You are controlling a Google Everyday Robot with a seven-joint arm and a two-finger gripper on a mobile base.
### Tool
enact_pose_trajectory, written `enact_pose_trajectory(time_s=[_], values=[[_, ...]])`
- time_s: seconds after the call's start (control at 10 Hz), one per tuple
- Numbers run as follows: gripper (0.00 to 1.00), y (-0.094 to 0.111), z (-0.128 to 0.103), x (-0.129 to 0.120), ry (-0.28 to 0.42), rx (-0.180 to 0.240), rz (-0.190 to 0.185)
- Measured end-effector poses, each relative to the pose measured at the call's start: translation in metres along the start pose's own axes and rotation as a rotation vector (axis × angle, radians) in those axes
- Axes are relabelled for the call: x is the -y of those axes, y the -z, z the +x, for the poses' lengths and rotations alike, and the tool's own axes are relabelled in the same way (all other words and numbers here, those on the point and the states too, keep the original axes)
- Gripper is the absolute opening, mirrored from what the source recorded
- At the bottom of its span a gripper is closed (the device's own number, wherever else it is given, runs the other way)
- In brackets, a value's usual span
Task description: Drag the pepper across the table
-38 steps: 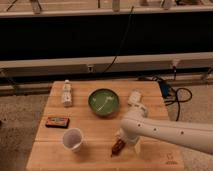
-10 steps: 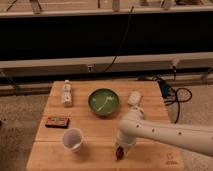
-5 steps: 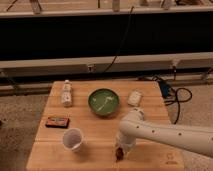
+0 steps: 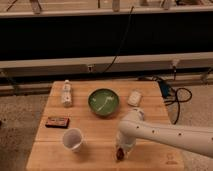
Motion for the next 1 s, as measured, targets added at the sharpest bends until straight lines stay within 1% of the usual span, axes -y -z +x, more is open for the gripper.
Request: enact_pose_trajectory(time_s=[1.0], values=[[0.02,0.001,0.0014,-0.003,0.012,0.006,-0.001]])
